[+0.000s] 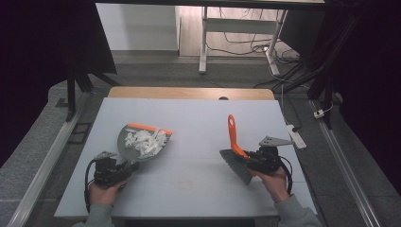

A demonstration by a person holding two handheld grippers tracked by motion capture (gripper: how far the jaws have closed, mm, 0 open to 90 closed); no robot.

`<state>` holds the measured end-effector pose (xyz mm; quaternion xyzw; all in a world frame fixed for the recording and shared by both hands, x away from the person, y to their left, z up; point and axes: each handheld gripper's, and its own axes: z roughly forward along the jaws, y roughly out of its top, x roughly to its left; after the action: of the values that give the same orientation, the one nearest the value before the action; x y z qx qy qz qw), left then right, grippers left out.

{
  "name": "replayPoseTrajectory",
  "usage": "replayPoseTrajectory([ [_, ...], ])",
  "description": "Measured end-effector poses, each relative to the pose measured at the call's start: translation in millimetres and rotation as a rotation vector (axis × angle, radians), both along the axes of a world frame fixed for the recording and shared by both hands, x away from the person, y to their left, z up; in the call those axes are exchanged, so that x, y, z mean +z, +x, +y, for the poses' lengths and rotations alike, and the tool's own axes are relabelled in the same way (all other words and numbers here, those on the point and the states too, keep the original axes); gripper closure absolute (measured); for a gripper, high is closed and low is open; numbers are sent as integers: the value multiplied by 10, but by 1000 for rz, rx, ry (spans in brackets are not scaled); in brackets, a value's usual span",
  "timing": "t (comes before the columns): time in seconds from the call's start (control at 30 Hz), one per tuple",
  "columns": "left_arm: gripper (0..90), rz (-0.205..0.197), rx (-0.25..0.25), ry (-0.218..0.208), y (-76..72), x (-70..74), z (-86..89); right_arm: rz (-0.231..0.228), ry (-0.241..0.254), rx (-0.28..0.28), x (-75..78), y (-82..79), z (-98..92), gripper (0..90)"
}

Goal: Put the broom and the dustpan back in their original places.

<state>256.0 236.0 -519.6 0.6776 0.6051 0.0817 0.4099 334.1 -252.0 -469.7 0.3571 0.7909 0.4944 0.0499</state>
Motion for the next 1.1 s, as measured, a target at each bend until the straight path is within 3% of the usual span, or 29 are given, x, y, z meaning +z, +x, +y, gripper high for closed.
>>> replayPoseTrajectory([
  [0.63, 614, 32, 123, 17, 95, -83, 4, 53, -19, 9, -107, -30, 21, 705],
  [1.1, 613, 77, 130, 51, 175, -170, -141, 80, -42, -17, -177, 37, -19, 704],
])
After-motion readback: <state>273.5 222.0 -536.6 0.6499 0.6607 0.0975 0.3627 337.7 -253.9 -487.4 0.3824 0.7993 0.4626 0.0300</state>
